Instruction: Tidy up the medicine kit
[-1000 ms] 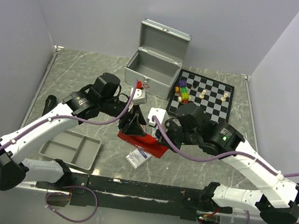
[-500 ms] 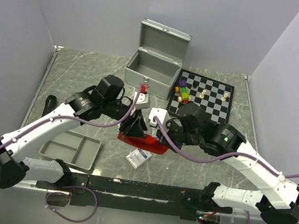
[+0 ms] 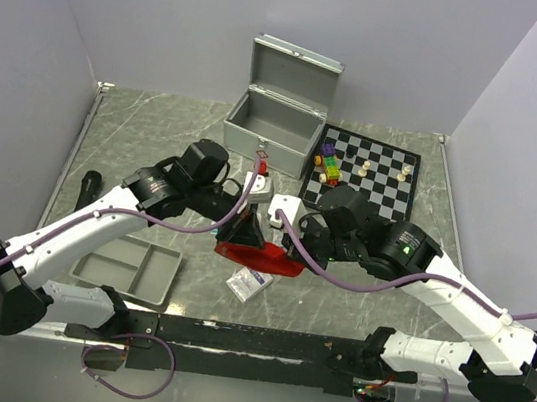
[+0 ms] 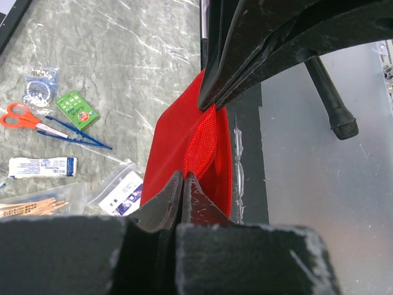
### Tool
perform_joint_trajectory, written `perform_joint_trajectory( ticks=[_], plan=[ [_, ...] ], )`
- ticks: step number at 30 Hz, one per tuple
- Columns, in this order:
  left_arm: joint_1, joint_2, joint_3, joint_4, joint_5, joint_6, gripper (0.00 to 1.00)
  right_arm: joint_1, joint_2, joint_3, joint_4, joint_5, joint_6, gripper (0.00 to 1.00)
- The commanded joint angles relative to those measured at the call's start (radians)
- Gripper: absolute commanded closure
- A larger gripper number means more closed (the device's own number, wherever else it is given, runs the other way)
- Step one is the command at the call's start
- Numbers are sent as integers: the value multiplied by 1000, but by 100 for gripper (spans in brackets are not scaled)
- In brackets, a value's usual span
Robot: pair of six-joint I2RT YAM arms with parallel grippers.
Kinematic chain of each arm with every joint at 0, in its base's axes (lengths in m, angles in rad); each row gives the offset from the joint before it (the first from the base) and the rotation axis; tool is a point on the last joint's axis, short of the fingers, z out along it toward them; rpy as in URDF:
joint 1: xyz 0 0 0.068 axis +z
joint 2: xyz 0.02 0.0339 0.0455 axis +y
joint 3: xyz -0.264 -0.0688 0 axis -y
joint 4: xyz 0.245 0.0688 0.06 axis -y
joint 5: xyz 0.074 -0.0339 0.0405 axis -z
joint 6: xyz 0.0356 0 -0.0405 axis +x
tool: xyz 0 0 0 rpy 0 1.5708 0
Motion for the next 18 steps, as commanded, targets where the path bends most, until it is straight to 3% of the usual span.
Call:
perform_joint_trajectory(
  ticks=[1, 5, 6, 7, 10, 13, 18],
  plan=[
    [-27, 5, 17, -10, -14, 8, 99, 9, -9, 49, 31, 8, -10, 100],
    [-28, -2, 0, 32, -99, -63, 99, 11, -17, 39, 55, 32, 5, 99],
    [-28, -10, -7, 48, -136, -87, 99, 9, -20, 39, 61, 41, 10, 85],
    [-28, -19, -18, 65, -176, -106, 99, 9, -22, 41, 69, 52, 16, 61],
    [-28, -51, -42, 127, -256, -155, 99, 9, -23, 49, 92, 93, 50, 39],
    [-28, -82, -67, 191, -357, -211, 99, 9, -28, 49, 130, 173, 82, 31],
    [-27, -111, -92, 294, -614, -278, 99, -11, -77, -31, 337, 432, 230, 30]
  ],
)
